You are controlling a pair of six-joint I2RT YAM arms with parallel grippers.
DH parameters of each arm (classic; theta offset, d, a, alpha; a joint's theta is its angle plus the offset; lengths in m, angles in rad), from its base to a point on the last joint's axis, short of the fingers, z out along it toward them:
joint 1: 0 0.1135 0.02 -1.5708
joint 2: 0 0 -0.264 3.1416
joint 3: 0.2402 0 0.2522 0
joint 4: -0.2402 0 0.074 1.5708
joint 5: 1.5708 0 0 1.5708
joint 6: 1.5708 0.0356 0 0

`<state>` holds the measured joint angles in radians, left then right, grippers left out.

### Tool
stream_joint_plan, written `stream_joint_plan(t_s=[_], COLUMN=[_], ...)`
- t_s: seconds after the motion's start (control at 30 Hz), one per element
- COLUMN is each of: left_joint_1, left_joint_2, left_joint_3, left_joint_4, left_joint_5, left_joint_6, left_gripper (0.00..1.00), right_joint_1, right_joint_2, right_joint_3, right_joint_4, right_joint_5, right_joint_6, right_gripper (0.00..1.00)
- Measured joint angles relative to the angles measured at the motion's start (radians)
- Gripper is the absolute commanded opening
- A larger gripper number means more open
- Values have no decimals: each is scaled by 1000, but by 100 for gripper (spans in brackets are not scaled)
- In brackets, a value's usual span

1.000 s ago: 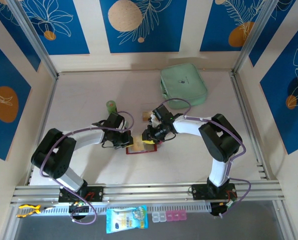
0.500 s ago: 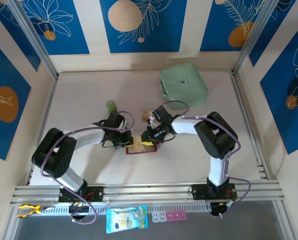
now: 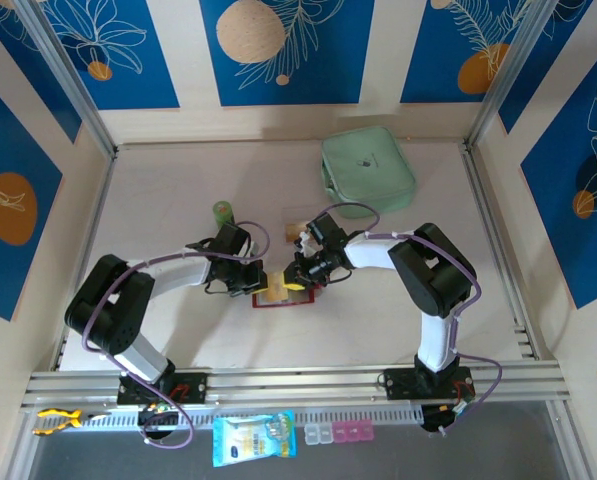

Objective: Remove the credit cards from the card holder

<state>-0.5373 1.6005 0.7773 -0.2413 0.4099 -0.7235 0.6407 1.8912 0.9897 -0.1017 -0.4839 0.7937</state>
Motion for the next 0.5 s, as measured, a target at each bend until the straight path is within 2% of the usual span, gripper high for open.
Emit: stream_joint_plan(t_s=[0.5], left_joint_1=[-2], left_joint_2=[0], left_joint_3=[0], left_joint_4=[-2], left_joint_5=[-3], left_joint_6=[-2], left_gripper=[0], right_joint_1=[-24], right_joint_2=[-19], right_joint_3=[-28], right_joint_4=[0], right_joint_5=[-6], right_joint_6=[-24], right_gripper=[11])
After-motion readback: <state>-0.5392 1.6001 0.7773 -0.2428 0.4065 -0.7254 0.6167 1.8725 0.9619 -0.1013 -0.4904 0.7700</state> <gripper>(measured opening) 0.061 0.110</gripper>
